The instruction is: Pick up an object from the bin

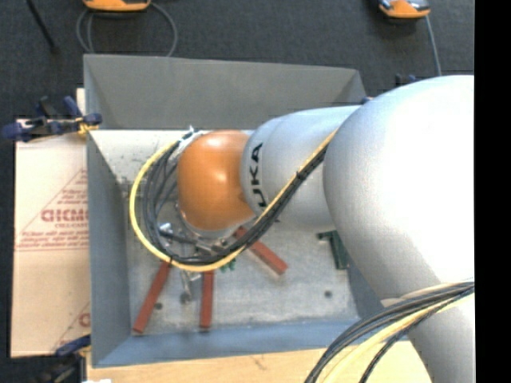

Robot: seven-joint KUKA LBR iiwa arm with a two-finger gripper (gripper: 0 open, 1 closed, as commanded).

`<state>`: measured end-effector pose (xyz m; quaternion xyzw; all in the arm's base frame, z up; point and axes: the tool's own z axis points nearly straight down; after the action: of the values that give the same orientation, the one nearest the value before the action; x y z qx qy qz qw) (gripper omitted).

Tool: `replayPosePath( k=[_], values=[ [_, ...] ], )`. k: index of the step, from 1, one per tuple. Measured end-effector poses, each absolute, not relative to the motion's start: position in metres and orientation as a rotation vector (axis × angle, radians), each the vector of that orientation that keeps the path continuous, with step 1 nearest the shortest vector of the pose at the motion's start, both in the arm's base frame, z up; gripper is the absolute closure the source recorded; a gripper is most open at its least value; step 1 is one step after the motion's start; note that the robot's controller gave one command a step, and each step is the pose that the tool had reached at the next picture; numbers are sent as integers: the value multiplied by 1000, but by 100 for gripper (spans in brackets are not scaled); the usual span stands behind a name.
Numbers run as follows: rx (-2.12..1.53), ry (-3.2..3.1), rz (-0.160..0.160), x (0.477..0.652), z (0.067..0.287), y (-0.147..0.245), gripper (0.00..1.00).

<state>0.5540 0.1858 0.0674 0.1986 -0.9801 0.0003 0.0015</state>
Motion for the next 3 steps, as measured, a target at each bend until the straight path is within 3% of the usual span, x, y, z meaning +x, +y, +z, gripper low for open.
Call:
replayPosePath(
  k=[1,2,3],
  values=[
    [1248,-2891,1,598,71,175,0],
    [1478,-2774,1,562,71,230,0],
    [1470,-2778,-3,563,71,229,100]
  ],
)
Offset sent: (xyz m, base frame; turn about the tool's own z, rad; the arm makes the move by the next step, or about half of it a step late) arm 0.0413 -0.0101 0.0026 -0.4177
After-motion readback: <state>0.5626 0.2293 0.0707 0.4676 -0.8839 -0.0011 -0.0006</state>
